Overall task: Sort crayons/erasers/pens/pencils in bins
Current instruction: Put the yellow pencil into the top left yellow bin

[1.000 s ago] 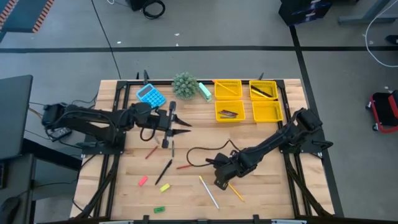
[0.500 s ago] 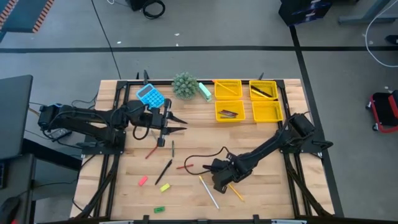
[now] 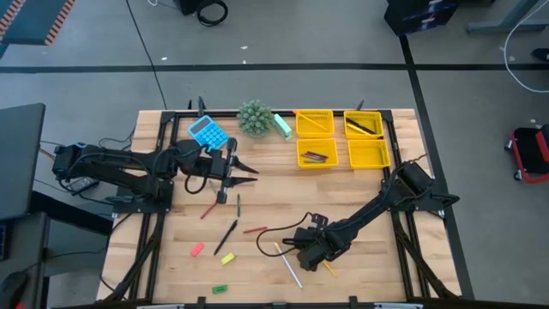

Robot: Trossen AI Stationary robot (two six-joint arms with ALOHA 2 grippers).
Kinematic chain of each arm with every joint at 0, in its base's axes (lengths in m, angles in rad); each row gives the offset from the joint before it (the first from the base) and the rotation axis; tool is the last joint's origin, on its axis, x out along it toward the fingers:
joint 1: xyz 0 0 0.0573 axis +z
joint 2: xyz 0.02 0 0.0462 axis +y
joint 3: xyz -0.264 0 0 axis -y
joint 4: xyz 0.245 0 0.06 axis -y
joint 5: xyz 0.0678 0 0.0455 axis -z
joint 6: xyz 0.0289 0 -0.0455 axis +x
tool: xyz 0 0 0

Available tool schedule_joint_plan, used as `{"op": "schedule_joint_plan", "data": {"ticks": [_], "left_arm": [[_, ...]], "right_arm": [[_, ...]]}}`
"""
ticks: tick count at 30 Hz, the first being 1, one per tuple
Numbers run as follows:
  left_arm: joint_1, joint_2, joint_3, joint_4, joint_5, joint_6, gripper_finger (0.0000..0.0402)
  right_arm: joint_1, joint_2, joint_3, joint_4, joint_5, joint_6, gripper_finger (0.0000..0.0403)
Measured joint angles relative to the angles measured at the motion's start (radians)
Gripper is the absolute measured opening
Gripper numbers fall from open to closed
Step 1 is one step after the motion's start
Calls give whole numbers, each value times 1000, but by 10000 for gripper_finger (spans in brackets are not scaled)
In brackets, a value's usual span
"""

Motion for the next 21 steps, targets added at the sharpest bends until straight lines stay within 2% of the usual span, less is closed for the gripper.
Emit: {"op": "schedule_joint_plan", "data": {"ticks": [7,16,21], "left_arm": [[0,0,0,-5,0,-19,86],[0,0,0,-6,0,-18,80],[0,0,0,-8,0,-25,79]], "right_arm": [[0,0,-2,-9,-8,-13,54],[6,0,-5,-10,-31,-22,65],[28,-2,-33,14,1,-30,68]]}}
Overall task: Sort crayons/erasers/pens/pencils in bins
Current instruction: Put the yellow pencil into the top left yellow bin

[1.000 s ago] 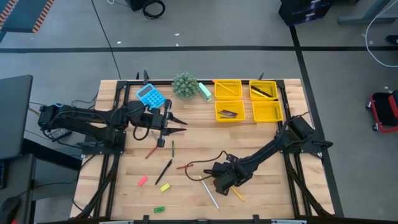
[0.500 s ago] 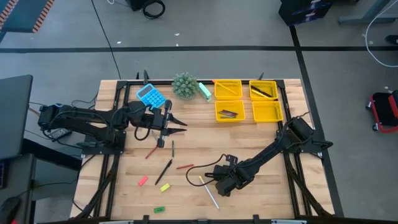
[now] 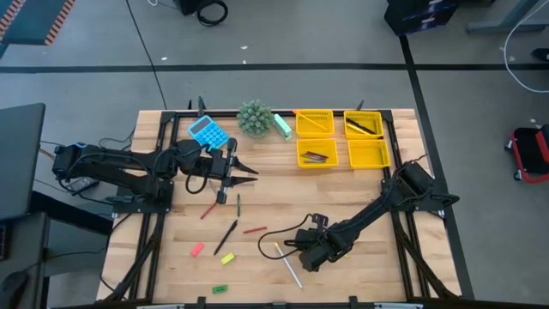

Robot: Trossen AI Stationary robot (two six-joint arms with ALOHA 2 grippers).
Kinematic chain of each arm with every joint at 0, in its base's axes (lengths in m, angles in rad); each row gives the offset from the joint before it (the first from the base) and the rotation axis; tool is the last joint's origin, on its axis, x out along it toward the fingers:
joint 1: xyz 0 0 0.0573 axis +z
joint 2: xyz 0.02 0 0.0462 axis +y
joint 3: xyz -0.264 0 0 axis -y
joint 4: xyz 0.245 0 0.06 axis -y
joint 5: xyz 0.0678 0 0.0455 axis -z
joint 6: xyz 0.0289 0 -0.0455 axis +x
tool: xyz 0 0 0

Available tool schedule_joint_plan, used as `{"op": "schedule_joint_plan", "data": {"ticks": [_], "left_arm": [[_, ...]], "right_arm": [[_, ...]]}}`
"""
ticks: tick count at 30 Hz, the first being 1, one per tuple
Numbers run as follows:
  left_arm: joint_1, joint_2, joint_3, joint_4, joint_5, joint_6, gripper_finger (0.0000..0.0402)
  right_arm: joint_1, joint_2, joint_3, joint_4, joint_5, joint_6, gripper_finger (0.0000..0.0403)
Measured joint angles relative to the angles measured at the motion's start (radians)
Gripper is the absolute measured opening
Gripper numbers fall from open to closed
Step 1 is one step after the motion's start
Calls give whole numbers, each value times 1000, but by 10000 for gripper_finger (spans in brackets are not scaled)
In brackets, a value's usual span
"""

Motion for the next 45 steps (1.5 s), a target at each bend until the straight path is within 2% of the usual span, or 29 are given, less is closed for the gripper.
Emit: {"op": "schedule_joint_plan", "data": {"ticks": [6,10,13,17,20,28,32,39,42,45], "left_arm": [[0,0,0,-14,0,-2,76],[0,0,0,-51,-6,-31,70],[-1,0,0,-86,-48,-54,69],[-1,0,0,-177,-103,-78,68],[-1,0,0,-234,-132,-99,66],[-28,0,0,-333,-225,-184,66],[-64,19,0,-343,-236,-208,66],[-133,107,-1,-343,-276,-252,66],[-163,154,-1,-343,-321,-293,66],[-179,191,-1,-342,-382,-296,64]], "right_arm": [[6,0,-17,5,54,-36,50],[5,4,7,-14,99,-130,44],[-6,9,30,-37,138,-207,43],[-24,11,99,-135,258,-293,42],[-37,-10,161,-256,311,-333,41],[-150,-239,98,-266,337,-345,41],[-254,-367,44,-195,337,-452,41],[-574,-487,-9,8,275,-818,40],[-733,-501,-15,148,185,-979,40],[-882,-503,-14,289,15,-1085,40]]}}
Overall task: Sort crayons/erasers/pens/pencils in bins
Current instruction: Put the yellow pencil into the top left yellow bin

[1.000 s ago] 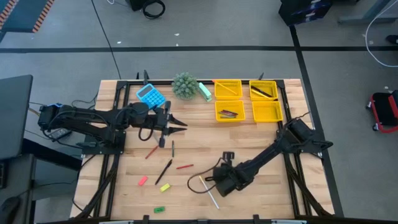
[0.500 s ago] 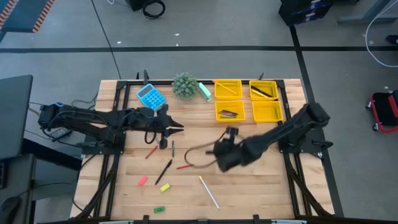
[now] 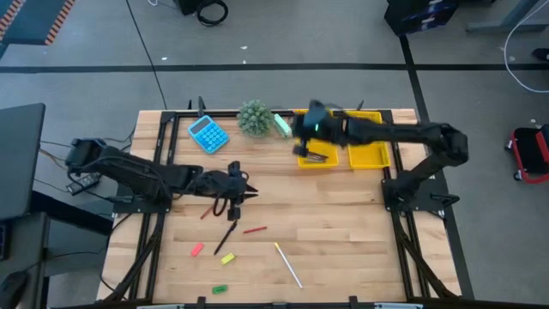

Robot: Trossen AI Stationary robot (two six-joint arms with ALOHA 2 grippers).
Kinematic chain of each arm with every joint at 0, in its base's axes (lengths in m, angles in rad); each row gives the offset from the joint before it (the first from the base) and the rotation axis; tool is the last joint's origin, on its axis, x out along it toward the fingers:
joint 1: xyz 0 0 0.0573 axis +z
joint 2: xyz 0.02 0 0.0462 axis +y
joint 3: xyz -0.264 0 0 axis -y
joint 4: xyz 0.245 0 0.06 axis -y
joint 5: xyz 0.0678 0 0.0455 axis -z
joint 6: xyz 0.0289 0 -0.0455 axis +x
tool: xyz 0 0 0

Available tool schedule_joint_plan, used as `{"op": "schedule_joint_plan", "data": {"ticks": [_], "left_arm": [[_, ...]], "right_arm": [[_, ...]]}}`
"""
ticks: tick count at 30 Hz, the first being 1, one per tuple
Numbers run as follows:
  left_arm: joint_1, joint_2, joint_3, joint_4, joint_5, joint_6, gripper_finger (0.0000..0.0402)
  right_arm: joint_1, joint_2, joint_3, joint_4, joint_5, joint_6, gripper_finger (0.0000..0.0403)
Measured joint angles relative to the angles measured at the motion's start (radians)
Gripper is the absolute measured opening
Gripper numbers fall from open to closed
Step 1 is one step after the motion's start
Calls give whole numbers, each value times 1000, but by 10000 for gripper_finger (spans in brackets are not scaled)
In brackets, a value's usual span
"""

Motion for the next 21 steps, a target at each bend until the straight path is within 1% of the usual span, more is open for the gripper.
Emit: {"op": "schedule_joint_plan", "data": {"ticks": [3,5,7,10,13,18,21], "left_arm": [[5,13,0,17,-51,14,62],[20,13,0,42,-77,41,62],[50,13,0,89,-84,78,62],[109,13,0,169,-76,118,58],[183,13,0,232,0,144,55],[308,13,0,273,154,161,60],[366,13,0,277,194,174,67]], "right_arm": [[-135,19,0,102,-178,-45,40],[-209,42,0,147,-275,-69,40],[-265,72,0,184,-339,-96,40],[-317,125,0,218,-395,-124,40],[-352,178,0,241,-423,-145,40],[-388,237,0,290,-456,-157,40],[-409,266,0,330,-497,-148,40]]}}
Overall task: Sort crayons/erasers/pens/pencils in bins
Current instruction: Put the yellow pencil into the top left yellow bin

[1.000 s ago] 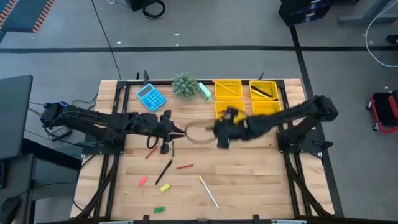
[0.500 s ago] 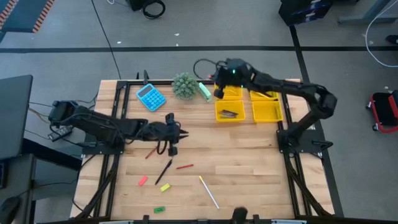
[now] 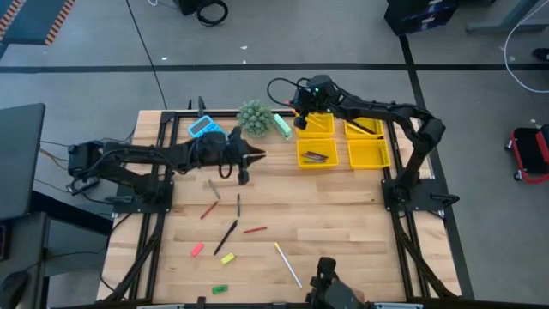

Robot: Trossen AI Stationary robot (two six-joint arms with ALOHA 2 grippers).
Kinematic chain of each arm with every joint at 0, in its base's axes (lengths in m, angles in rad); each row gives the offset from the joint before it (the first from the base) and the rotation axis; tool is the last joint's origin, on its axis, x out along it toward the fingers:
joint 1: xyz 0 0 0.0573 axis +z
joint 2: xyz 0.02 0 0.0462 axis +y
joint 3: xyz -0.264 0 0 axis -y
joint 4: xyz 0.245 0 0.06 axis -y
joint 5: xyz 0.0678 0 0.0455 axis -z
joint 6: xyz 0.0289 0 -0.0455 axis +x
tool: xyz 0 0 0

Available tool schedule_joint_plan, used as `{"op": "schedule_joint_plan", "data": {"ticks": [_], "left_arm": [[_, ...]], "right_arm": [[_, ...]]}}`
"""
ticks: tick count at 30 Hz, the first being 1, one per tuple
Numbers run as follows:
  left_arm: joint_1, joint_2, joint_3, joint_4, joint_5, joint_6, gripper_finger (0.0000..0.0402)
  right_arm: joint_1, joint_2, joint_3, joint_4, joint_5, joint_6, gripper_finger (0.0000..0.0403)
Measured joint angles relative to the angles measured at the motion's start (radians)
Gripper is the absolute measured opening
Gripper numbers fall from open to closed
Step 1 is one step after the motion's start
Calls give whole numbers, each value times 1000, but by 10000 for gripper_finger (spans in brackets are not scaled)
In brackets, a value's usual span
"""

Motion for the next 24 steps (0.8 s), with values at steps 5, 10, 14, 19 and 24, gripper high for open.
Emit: {"op": "schedule_joint_plan", "data": {"ticks": [5,10,14,19,24], "left_arm": [[78,0,0,10,41,43,76],[132,0,0,11,50,99,80],[171,0,0,24,53,142,78],[205,0,0,20,52,144,84],[205,0,0,8,51,144,87]], "right_arm": [[-25,30,0,25,-25,23,40],[-46,35,1,51,-37,47,40],[-63,35,-4,55,-86,92,40],[-62,35,-59,84,-89,98,40],[-60,35,-117,160,-89,107,40]]}}
